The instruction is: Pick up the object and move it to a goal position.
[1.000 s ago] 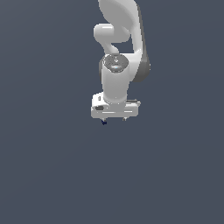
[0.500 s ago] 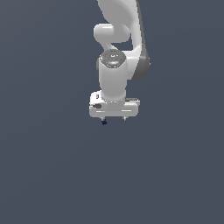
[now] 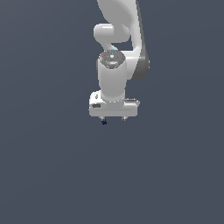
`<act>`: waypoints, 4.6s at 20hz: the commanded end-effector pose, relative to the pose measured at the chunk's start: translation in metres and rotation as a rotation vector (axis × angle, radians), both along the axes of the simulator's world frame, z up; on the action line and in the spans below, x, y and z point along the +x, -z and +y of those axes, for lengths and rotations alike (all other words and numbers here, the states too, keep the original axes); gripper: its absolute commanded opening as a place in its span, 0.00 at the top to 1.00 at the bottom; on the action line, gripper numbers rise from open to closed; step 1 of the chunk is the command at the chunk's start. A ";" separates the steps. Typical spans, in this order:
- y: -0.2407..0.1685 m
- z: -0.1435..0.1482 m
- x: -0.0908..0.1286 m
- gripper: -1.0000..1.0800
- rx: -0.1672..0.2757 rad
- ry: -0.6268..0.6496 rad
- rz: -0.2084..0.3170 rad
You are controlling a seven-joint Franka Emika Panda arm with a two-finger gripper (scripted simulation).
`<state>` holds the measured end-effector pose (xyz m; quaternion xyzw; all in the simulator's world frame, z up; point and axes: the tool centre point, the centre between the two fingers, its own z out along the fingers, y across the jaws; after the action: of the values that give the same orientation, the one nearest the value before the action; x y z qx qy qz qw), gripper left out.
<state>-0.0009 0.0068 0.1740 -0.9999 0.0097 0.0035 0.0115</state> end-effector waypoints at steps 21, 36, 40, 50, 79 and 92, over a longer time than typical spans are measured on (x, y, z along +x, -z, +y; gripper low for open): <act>0.055 -0.020 -0.035 0.04 0.002 0.526 0.014; 0.096 -0.044 -0.071 0.04 -0.013 0.989 0.014; 0.102 -0.049 -0.079 0.04 -0.018 1.080 0.012; 0.111 -0.056 -0.089 0.04 -0.024 1.193 0.008; 0.161 -0.056 -0.090 1.00 -0.024 1.197 0.008; 0.143 -0.046 -0.092 1.00 -0.023 1.197 0.008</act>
<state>-0.0926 -0.0419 0.0262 -0.8205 0.5716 0.0004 0.0002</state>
